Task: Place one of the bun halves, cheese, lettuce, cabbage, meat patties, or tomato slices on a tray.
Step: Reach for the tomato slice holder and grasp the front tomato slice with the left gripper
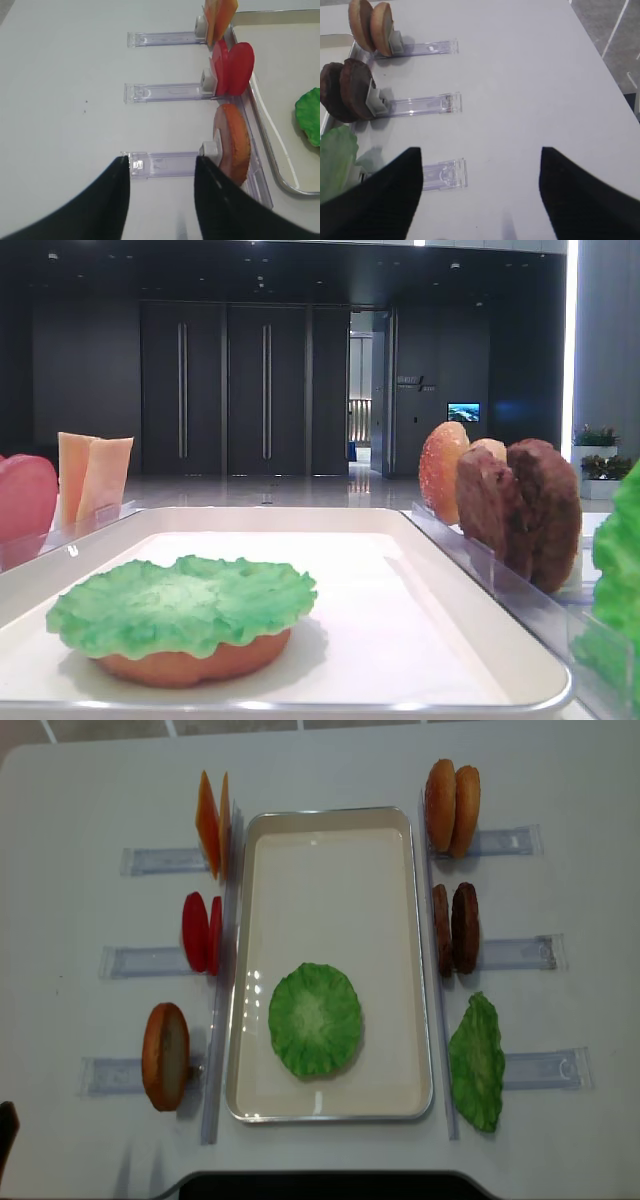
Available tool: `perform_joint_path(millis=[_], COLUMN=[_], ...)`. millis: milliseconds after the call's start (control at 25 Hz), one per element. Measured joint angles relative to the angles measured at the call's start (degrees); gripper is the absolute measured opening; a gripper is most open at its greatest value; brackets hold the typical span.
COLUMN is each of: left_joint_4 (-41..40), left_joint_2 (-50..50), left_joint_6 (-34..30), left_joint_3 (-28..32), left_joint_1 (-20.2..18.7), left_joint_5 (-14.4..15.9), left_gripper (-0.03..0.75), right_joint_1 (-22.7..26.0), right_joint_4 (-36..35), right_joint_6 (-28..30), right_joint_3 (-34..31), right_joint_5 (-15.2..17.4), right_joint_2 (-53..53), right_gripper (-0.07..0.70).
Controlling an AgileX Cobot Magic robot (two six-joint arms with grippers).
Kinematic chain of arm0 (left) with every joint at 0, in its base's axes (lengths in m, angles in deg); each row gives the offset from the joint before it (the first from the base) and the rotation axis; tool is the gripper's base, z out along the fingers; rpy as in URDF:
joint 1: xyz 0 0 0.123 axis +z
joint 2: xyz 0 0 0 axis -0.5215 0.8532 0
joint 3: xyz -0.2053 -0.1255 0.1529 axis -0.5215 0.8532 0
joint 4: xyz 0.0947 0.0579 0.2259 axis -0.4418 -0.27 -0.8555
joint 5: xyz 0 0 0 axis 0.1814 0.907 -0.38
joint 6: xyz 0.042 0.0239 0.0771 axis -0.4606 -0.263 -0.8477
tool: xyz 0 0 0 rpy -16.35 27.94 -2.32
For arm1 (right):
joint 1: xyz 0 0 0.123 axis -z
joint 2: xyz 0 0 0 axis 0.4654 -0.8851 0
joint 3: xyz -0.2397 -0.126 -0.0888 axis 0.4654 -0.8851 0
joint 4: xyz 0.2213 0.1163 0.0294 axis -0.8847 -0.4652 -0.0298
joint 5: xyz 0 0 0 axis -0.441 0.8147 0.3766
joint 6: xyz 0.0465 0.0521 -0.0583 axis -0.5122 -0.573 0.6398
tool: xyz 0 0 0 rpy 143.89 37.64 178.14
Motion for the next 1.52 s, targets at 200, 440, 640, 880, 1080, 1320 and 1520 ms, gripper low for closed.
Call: perform_joint_path(millis=[200,440,640,880,1080,1320,1520], left_joint_4=[0.0,0.0,0.0,-0.3,-1.2,-1.3,-1.3], left_joint_2=[0.0,0.0,0.0,0.0,4.3,16.0,27.9], left_joint_6=[0.0,0.0,0.0,2.1,2.4,3.0,3.0], left_joint_3=[0.0,0.0,0.0,-0.1,-3.9,-10.1,-14.7], left_joint_1=[0.0,0.0,0.0,0.0,0.0,0.0,0.0], left_joint_5=[0.0,0.0,0.0,0.1,3.9,7.7,7.8], left_gripper=[0.327,0.410,0.436,0.442,0.480,0.491,0.492], right_joint_1=[0.0,0.0,0.0,0.0,0.0,0.0,0.0], right_joint_4=[0.0,0.0,0.0,0.0,0.0,0.0,0.0], right_joint_6=[0.0,0.0,0.1,0.1,0.1,0.1,0.1], right_joint_3=[0.0,0.0,0.0,0.0,0.0,0.0,0.0], right_joint_5=[0.0,0.0,0.0,0.0,0.0,0.0,0.0], right_joint_2=[0.0,0.0,0.0,0.0,0.0,0.0,0.0], right_gripper=[0.472,0.472,0.472,0.472,0.472,0.472,0.472])
